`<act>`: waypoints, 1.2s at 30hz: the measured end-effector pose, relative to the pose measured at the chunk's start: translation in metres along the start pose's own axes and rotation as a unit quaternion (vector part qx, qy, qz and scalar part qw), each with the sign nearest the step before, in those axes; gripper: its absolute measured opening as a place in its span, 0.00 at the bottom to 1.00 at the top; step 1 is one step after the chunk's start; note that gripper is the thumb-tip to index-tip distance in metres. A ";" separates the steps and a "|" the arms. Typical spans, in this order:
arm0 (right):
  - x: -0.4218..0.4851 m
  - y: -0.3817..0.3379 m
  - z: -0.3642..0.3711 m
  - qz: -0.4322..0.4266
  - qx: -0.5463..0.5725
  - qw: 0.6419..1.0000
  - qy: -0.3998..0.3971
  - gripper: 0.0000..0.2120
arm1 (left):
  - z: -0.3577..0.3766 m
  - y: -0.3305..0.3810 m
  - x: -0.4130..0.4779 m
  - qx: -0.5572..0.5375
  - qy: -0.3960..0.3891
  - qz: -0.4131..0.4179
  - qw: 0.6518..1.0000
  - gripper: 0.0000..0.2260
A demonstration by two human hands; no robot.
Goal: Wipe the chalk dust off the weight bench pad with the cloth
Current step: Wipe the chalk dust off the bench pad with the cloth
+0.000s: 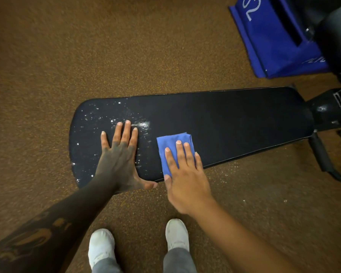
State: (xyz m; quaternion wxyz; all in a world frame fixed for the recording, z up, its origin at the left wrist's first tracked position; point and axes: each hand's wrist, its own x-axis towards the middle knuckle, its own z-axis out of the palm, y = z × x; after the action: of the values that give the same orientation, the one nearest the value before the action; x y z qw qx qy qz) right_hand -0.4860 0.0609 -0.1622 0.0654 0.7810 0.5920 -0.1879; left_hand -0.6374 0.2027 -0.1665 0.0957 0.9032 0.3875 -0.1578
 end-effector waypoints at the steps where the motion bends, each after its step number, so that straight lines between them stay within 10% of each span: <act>1: 0.008 0.000 0.000 0.002 0.000 1.000 0.010 0.32 | 0.000 0.000 0.000 0.003 -0.001 0.000 1.000 0.73; 14: 0.011 0.031 0.017 -0.042 0.010 0.996 0.075 0.28 | 0.001 -0.002 -0.001 -0.006 0.005 0.010 1.000 0.72; 20: 0.037 0.018 0.009 0.105 0.034 0.987 0.120 0.28 | 0.004 -0.007 0.000 -0.006 0.004 0.018 1.000 0.71; 26: 0.034 -0.010 0.009 -0.050 0.002 0.996 0.072 0.28 | 0.005 -0.012 -0.003 -0.015 0.002 0.027 1.000 0.71; 36: 0.099 -0.035 -0.019 0.025 0.021 0.997 0.068 0.29 | 0.008 -0.015 -0.005 -0.004 -0.002 0.032 0.999 0.71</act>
State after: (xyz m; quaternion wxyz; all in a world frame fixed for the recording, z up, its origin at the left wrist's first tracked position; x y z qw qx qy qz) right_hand -0.4928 0.1661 -0.1772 0.0133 0.8080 0.5710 -0.1448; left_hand -0.6529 0.2074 -0.1728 0.1049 0.9146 0.3584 -0.1551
